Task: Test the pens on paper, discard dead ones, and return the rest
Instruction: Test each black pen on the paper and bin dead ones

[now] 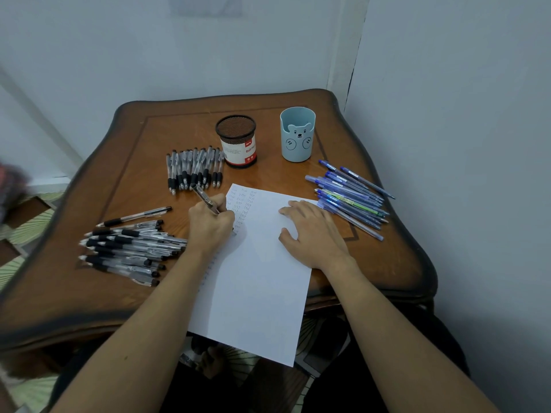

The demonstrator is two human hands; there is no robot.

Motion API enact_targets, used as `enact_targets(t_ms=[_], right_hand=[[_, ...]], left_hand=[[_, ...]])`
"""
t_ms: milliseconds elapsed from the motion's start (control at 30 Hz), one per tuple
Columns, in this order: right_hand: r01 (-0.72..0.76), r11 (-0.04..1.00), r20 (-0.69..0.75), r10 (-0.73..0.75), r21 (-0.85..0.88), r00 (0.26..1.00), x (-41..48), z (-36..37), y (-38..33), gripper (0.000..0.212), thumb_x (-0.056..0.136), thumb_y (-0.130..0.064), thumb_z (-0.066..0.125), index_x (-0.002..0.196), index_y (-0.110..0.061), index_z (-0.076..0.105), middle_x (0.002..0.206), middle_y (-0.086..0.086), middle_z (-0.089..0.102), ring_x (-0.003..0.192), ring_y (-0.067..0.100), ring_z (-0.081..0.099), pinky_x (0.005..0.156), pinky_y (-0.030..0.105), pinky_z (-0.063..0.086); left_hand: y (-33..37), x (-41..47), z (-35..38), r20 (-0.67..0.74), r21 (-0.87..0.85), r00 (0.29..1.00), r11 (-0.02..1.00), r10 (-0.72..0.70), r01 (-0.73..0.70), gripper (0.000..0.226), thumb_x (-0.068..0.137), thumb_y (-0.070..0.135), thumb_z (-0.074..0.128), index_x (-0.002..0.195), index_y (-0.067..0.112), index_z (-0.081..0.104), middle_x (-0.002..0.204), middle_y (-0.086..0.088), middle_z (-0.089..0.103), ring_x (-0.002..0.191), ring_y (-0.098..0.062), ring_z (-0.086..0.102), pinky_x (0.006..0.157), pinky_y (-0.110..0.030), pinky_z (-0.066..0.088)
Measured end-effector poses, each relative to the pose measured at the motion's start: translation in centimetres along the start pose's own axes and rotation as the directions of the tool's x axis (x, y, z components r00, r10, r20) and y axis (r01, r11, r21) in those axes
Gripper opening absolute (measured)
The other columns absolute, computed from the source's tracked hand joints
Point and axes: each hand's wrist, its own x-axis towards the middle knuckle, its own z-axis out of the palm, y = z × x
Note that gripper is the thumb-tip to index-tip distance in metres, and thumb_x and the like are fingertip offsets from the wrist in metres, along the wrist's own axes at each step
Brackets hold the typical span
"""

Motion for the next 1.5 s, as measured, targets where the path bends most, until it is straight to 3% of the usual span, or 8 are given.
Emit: enact_targets(t_ms=[367, 533, 667, 800, 1033, 1200, 1367, 1500], right_hand=[[0.004, 1.000, 0.001, -0.004, -0.002, 1.000, -0.1, -0.1, -0.1, 0.049, 0.099, -0.044, 0.044, 0.146, -0.031, 0.043, 0.157, -0.006, 0.037, 0.147, 0.012, 0.026, 0.121, 0.036, 0.016], [0.001, 1.000, 0.004, -0.001, 0.003, 1.000, -0.1, -0.1, 0.0, 0.049, 0.099, -0.045, 0.045, 0.146, -0.031, 0.043, 0.157, -0.006, 0.036, 0.147, 0.012, 0.025, 0.121, 0.036, 0.016], [0.001, 1.000, 0.005, -0.001, 0.007, 1.000, 0.1, 0.0, 0.0, 0.049, 0.099, -0.045, 0.045, 0.146, -0.031, 0.043, 0.157, -0.006, 0.037, 0.147, 0.012, 0.027, 0.121, 0.037, 0.017], [-0.004, 1.000, 0.012, 0.004, 0.014, 1.000, 0.1, -0.1, 0.0, 0.049, 0.099, -0.045, 0.046, 0.146, -0.031, 0.043, 0.157, -0.006, 0.037, 0.147, 0.012, 0.027, 0.121, 0.037, 0.017], [-0.005, 1.000, 0.012, 0.005, 0.013, 1.000, 0.0, -0.1, 0.0, 0.049, 0.099, -0.045, 0.045, 0.146, -0.031, 0.043, 0.157, -0.006, 0.036, 0.147, 0.012, 0.026, 0.121, 0.037, 0.016], [-0.002, 1.000, 0.007, 0.001, 0.021, 1.000, 0.0, -0.3, -0.1, 0.049, 0.099, -0.044, 0.045, 0.146, -0.031, 0.043, 0.157, -0.006, 0.037, 0.147, 0.012, 0.026, 0.121, 0.036, 0.015], [-0.003, 1.000, 0.005, 0.003, 0.013, 1.000, 0.1, -0.1, -0.1, 0.049, 0.099, -0.045, 0.045, 0.146, -0.032, 0.043, 0.157, -0.007, 0.037, 0.147, 0.011, 0.026, 0.121, 0.035, 0.015], [-0.006, 1.000, 0.001, 0.006, 0.009, 1.000, 0.1, 0.0, 0.1, 0.049, 0.098, -0.046, 0.045, 0.145, -0.033, 0.043, 0.156, -0.008, 0.037, 0.146, 0.011, 0.027, 0.121, 0.036, 0.016]], left_hand=[[-0.2, 0.1, 0.0, -0.016, -0.022, 1.000, 1.000, 0.010, -0.010, 0.034, 0.069, -0.013, 0.049, 0.055, 0.011, 0.030, 0.054, -0.003, 0.029, 0.053, -0.013, 0.026, 0.052, -0.028, 0.018], [-0.4, 0.2, -0.3, -0.019, -0.167, 0.997, 0.984, -0.071, 0.067, 0.017, 0.077, -0.008, 0.056, 0.067, 0.005, 0.052, 0.063, -0.005, 0.053, 0.058, -0.007, 0.043, 0.057, -0.028, 0.036], [-0.8, 0.4, -0.3, -0.022, -0.349, 0.995, 0.933, -0.098, 0.084, 0.004, 0.089, 0.025, 0.057, 0.092, 0.026, 0.056, 0.087, 0.004, 0.059, 0.080, -0.018, 0.050, 0.076, -0.042, 0.043], [-0.5, 0.3, -0.4, -0.023, -0.274, 0.989, 0.953, -0.143, 0.131, 0.043, 0.090, 0.077, 0.043, 0.097, 0.035, 0.051, 0.071, -0.003, 0.053, 0.065, -0.025, 0.048, 0.062, -0.046, 0.041], [0.9, 0.9, -0.6, 0.065, -0.373, 0.983, 0.909, -0.174, 0.186, 0.016, 0.103, 0.038, 0.055, 0.103, 0.032, 0.069, 0.054, 0.004, 0.053, 0.048, -0.008, 0.046, 0.048, -0.023, 0.041], [1.3, 2.5, -1.8, 0.057, -0.437, 0.975, 0.873, -0.216, 0.219, 0.029, 0.101, 0.028, 0.059, 0.128, 0.021, 0.066, 0.057, 0.005, 0.052, 0.048, -0.013, 0.047, 0.042, -0.022, 0.042], [0.9, 6.1, -3.1, -0.086, -0.069, 0.946, 0.949, -0.312, 0.306, 0.037, 0.105, 0.038, 0.049, 0.132, 0.017, 0.063, 0.116, 0.001, 0.069, 0.083, -0.019, 0.065, 0.075, -0.033, 0.054], [0.8, 8.4, -3.9, -0.152, 0.101, 0.920, 0.920, -0.361, 0.378, 0.033, 0.108, 0.017, 0.036, 0.101, 0.002, 0.065, 0.105, -0.010, 0.064, 0.075, -0.019, 0.059, 0.066, -0.031, 0.047]])
